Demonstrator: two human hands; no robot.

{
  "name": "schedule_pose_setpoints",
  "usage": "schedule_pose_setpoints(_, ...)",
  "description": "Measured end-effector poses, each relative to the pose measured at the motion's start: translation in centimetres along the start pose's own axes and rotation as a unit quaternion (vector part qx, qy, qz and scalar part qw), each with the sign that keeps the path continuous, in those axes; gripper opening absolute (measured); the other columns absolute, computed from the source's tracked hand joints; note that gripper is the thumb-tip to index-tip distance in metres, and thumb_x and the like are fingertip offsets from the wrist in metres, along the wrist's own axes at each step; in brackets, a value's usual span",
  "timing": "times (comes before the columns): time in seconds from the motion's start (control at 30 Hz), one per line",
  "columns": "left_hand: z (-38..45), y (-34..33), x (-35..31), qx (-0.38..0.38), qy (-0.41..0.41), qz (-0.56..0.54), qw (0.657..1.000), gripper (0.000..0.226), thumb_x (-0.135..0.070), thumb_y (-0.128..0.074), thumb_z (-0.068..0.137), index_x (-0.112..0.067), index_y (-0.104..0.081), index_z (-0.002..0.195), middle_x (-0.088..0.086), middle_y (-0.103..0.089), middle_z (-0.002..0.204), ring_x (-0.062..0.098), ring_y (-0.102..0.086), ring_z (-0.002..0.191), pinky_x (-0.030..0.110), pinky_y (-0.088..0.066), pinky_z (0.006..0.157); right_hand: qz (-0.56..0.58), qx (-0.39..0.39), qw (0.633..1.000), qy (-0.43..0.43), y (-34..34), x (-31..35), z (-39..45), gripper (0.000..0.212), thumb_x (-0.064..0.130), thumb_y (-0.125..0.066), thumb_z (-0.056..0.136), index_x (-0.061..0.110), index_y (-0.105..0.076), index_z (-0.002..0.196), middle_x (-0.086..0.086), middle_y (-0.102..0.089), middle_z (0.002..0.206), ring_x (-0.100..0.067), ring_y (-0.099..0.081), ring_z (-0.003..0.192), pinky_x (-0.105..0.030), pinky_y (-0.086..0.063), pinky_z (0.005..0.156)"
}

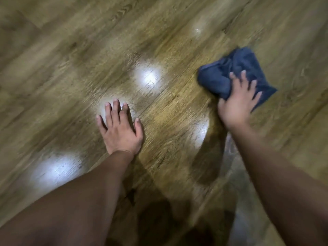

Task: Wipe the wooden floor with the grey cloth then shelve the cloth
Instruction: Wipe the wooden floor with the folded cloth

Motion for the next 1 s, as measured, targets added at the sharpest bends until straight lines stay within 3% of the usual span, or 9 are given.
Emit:
schedule_pose_setpoints(0.3, 0.0, -0.2, 0.1, 0.000, 0.002, 0.002, 1.000, 0.062, -0.049, -0.035, 0.094, -0.013, -0.043, 0.144, 0.006, -0.025, 0.164, 0.023, -0.009, 0.155, 0.049, 0.002, 0.122, -0.014, 0.045, 0.991, 0.126, -2.4, 4.5, -16.8, 0.103, 0.036, -0.082, 0.062, 0.035, -0.034, 0.153, 0.003, -0.027, 0.165, -0.038, -0.020, 0.151, -0.062, -0.012, 0.121)
schedule_pose_setpoints(0.4, 0.0, -0.1, 0.0, 0.003, 0.003, -0.004, 1.000, 0.063, -0.049, -0.035, 0.094, -0.013, -0.044, 0.144, 0.006, -0.025, 0.164, 0.023, -0.008, 0.155, 0.051, 0.002, 0.122, -0.028, 0.055, 0.989, 0.137, -2.1, 3.7, -14.9, 0.105, 0.034, -0.084, 0.060, 0.034, -0.035, 0.153, 0.002, -0.030, 0.164, -0.038, -0.022, 0.151, -0.063, -0.016, 0.120)
schedule_pose_setpoints(0.57, 0.0, 0.0, 0.0, -0.001, -0.002, 0.002, 1.000, 0.063, -0.049, -0.034, 0.094, -0.012, -0.043, 0.144, 0.006, -0.025, 0.165, 0.023, -0.009, 0.155, 0.051, 0.001, 0.122, 0.000, 0.060, 0.991, 0.118, -1.0, 2.2, -7.7, 0.089, 0.028, -0.071, 0.076, 0.032, -0.030, 0.156, 0.003, -0.025, 0.166, -0.035, -0.016, 0.153, -0.059, -0.011, 0.122)
schedule_pose_setpoints(0.8, 0.0, -0.3, 0.1, -0.008, -0.006, 0.009, 1.000, 0.061, -0.049, -0.038, 0.095, -0.013, -0.044, 0.144, 0.005, -0.026, 0.164, 0.024, -0.012, 0.154, 0.050, -0.001, 0.122, 0.074, 0.017, 0.997, -0.015, -1.0, 3.1, 4.0, 0.074, 0.021, -0.060, 0.087, 0.033, -0.031, 0.154, 0.006, -0.022, 0.166, -0.035, -0.010, 0.155, -0.063, -0.005, 0.122)
schedule_pose_setpoints(1.0, 0.0, -0.7, 0.4, 0.003, -0.006, -0.006, 1.000, 0.061, -0.051, -0.038, 0.094, -0.017, -0.044, 0.145, 0.005, -0.024, 0.166, 0.024, -0.010, 0.155, 0.056, -0.004, 0.122, 0.020, 0.001, 0.999, 0.043, -1.8, 5.6, -0.2, 0.079, 0.020, -0.068, 0.083, 0.032, -0.034, 0.153, 0.002, -0.021, 0.167, -0.041, -0.014, 0.153, -0.065, -0.005, 0.121)
Point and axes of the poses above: each hand's wrist, its own z-axis towards the middle knuckle, its own y-axis out of the back of the hand, x = y × z, the point moved 3 cm from there along z, towards the middle knuckle
